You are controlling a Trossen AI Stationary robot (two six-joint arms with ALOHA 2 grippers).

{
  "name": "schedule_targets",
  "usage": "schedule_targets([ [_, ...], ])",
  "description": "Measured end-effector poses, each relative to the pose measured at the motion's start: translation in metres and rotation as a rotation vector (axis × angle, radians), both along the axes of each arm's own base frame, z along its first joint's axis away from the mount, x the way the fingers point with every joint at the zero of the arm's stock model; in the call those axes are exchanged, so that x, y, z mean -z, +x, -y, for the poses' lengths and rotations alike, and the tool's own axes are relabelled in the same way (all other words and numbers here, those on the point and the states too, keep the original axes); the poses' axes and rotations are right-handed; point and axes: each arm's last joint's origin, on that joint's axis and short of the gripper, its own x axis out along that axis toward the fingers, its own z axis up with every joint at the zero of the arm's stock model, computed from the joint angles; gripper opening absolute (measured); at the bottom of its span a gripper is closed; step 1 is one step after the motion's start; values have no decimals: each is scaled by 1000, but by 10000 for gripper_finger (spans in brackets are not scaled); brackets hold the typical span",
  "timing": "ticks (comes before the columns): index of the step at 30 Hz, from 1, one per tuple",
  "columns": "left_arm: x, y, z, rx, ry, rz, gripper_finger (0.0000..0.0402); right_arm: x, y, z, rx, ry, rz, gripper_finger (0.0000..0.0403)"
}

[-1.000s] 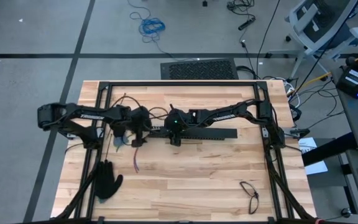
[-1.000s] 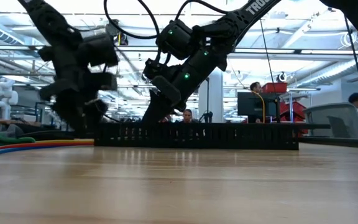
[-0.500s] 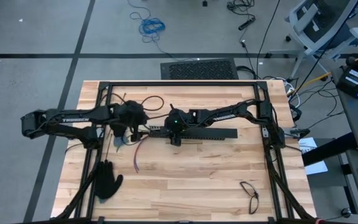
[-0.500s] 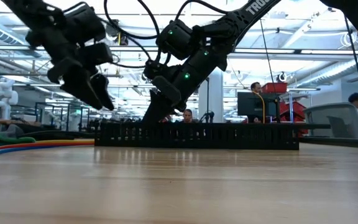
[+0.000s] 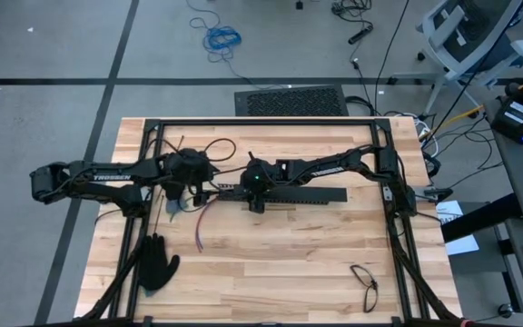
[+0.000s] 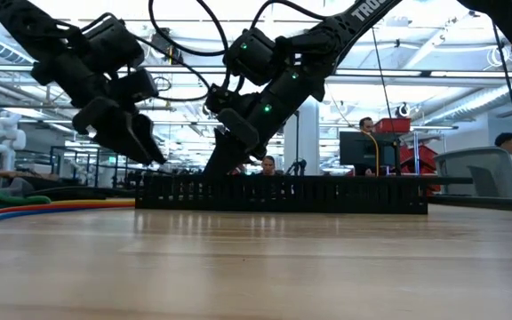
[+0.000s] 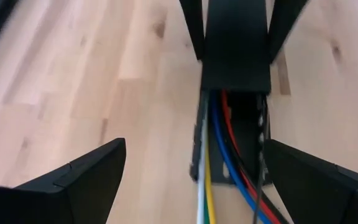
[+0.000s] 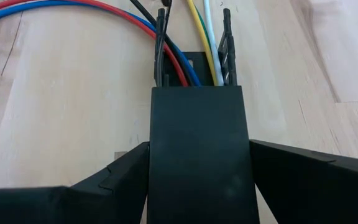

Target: Ziptie cables

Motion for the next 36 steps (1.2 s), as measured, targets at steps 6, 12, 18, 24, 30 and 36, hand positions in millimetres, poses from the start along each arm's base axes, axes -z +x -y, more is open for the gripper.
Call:
schedule_targets([
  [6,1,0,2,-33,-79,-3,375,0,0,0,0,-1,0,247],
  [12,-4,2,2,-69,-165,49,375,0,0,0,0,-1,0,247],
  [18,-2,5,6,100,-225,68,375,0,0,0,0,-1,0,247],
  [24,-2,5,6,211,-94,69,375,0,0,0,0,-1,1,247],
  [30,12,14,0,201,-26,24,375,0,0,0,0,-1,3,247],
  [36,28,30,-5,196,-99,53,375,0,0,0,0,-1,4,247],
])
